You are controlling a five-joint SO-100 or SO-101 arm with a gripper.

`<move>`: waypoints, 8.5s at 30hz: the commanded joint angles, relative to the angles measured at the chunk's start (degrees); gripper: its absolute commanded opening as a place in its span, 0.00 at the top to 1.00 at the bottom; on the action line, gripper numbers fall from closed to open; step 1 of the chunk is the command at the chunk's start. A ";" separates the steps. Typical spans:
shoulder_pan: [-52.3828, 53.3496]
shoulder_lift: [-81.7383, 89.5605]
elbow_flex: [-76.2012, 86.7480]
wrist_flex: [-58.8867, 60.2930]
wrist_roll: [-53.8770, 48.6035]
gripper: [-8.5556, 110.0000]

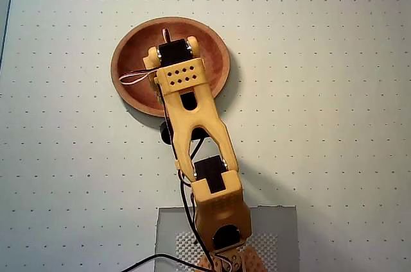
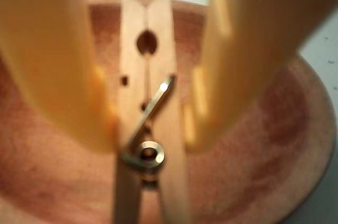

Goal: Grasp a clothespin and put it in the bowl.

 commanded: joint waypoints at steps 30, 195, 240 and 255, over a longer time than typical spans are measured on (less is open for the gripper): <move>2.46 -20.30 -26.54 1.41 -1.85 0.95; 12.13 74.71 42.54 -26.72 81.12 0.95; 15.03 120.76 117.51 -54.67 81.04 0.96; 15.03 121.73 117.60 -44.30 81.12 0.96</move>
